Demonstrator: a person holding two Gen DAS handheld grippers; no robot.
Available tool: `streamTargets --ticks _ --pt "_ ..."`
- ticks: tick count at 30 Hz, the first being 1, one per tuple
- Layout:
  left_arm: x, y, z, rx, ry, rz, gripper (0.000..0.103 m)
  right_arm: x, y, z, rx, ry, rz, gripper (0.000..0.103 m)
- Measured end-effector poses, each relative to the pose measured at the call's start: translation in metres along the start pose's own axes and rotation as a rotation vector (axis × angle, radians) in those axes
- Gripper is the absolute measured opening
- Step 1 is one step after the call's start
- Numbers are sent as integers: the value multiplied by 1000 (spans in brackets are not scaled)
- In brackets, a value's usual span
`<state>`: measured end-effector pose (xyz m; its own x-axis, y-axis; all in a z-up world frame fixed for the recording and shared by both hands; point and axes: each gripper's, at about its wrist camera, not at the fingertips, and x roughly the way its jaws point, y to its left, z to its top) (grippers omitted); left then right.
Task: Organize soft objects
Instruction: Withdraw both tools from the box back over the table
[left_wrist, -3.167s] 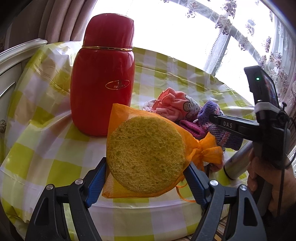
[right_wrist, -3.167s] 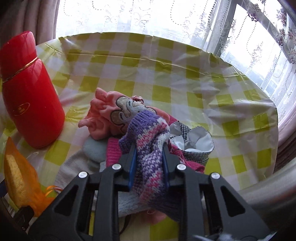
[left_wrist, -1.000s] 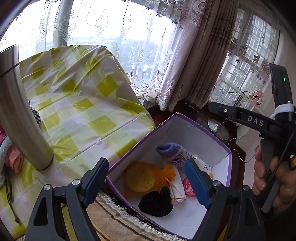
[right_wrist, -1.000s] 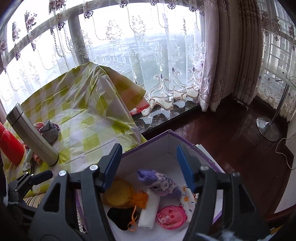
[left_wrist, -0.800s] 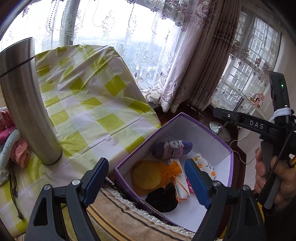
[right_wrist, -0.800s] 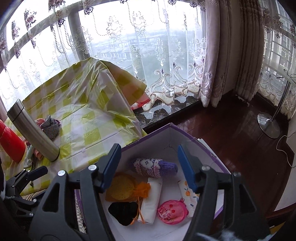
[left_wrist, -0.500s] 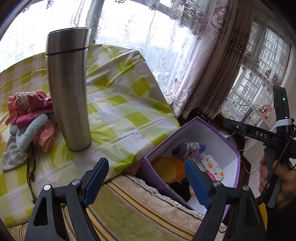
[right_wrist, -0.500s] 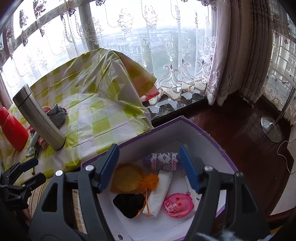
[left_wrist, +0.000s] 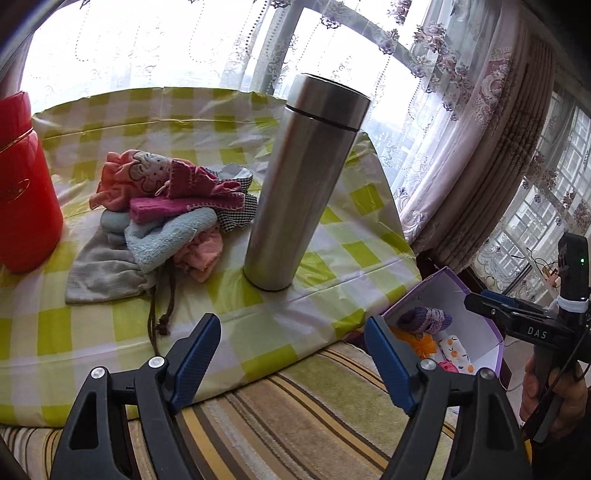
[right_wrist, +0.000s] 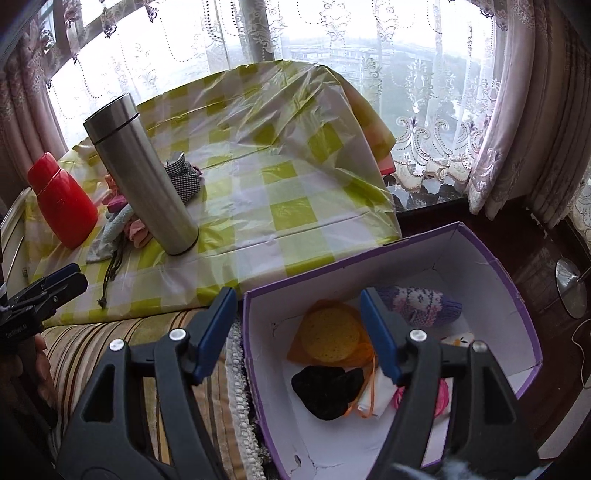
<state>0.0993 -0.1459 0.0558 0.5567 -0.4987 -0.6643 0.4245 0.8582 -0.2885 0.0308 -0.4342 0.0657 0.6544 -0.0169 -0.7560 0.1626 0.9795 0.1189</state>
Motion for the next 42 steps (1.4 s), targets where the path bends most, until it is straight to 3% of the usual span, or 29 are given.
streamTargets --ticks 21,30,42 --pt "1 82 42 -62 -63 128 63 36 10 36 10 31 73 72" --pt "25 133 104 -86 -112 206 62 82 10 89 -46 28 207 72" --pt "110 181 152 -153 12 250 65 186 32 154 -144 157 442 80"
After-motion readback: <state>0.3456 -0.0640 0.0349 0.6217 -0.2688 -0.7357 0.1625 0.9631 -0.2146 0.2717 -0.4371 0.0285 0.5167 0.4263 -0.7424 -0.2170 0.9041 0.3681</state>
